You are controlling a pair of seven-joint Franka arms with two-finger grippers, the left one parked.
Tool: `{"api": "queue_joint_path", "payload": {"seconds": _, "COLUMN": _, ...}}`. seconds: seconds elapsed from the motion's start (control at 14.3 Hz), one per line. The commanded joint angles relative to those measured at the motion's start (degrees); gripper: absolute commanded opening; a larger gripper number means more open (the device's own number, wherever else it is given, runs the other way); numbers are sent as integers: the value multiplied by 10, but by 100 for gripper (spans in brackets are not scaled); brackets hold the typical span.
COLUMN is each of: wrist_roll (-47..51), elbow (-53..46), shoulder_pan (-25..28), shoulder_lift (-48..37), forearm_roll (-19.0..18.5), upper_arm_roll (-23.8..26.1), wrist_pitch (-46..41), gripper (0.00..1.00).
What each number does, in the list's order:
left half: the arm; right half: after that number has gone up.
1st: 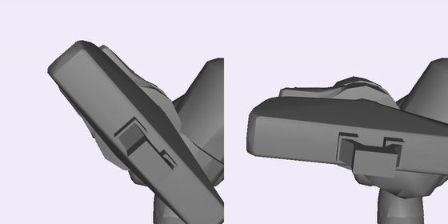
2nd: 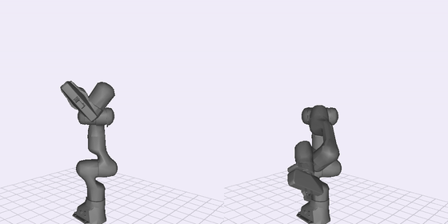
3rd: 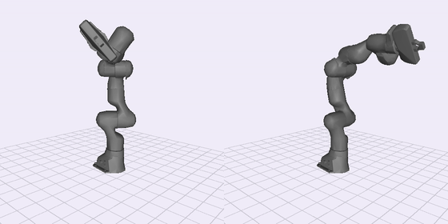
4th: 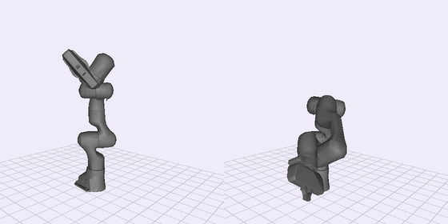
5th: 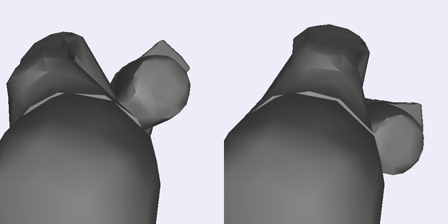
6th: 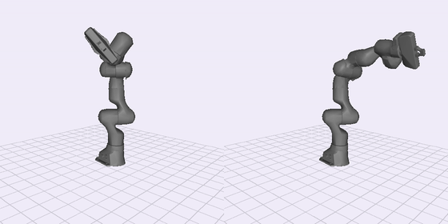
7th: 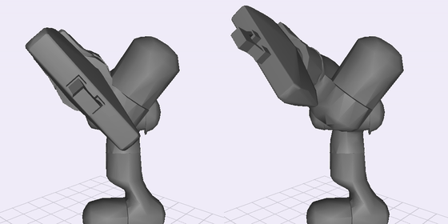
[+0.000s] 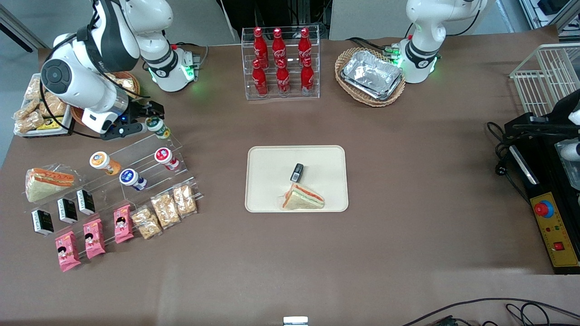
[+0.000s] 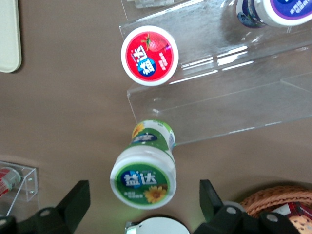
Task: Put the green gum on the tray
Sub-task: 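Close the right gripper on the green-labelled bottle and lift it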
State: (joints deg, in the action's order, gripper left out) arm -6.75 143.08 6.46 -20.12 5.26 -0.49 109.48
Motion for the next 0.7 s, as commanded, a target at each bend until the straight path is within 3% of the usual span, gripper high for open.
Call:
{"api": "queue_joint_path", "payload": {"seconds": 0.0, "wrist_roll": 7, "elbow": 42, "shoulder_pan": 7, "shoulder_lift": -11, "forearm_roll": 9, "upper_arm_roll": 0, "wrist_pitch": 53, "gripper": 100}}
{"api": "queue_joint_path", "payload": {"seconds": 0.07, "wrist_roll": 7, "elbow": 45, "shoulder_pan": 7, "shoulder_lift": -11, "forearm_roll": 9, "upper_arm_roll": 0, "wrist_pitch": 58, "gripper": 100}}
{"api": "queue_joint_path", "payload": {"seconds": 0.14, "wrist_roll": 7, "elbow": 46, "shoulder_pan": 7, "shoulder_lift": -11, "forearm_roll": 9, "upper_arm_roll": 0, "wrist_pitch": 58, "gripper": 93}}
{"api": "queue_joint_path", "payload": {"seconds": 0.28, "wrist_roll": 7, "elbow": 45, "shoulder_pan": 7, "shoulder_lift": -10, "forearm_roll": 9, "upper_arm_roll": 0, "wrist_pitch": 58, "gripper": 58}}
{"api": "queue_joint_path", "payload": {"seconds": 0.42, "wrist_roll": 7, "elbow": 41, "shoulder_pan": 8, "shoulder_lift": -5, "forearm_roll": 9, "upper_arm_roll": 0, "wrist_pitch": 58, "gripper": 39}}
{"api": "queue_joint_path", "payload": {"seconds": 0.63, "wrist_roll": 7, "elbow": 31, "shoulder_pan": 7, "shoulder_lift": -5, "forearm_roll": 10, "upper_arm_roll": 0, "wrist_pitch": 50, "gripper": 27}}
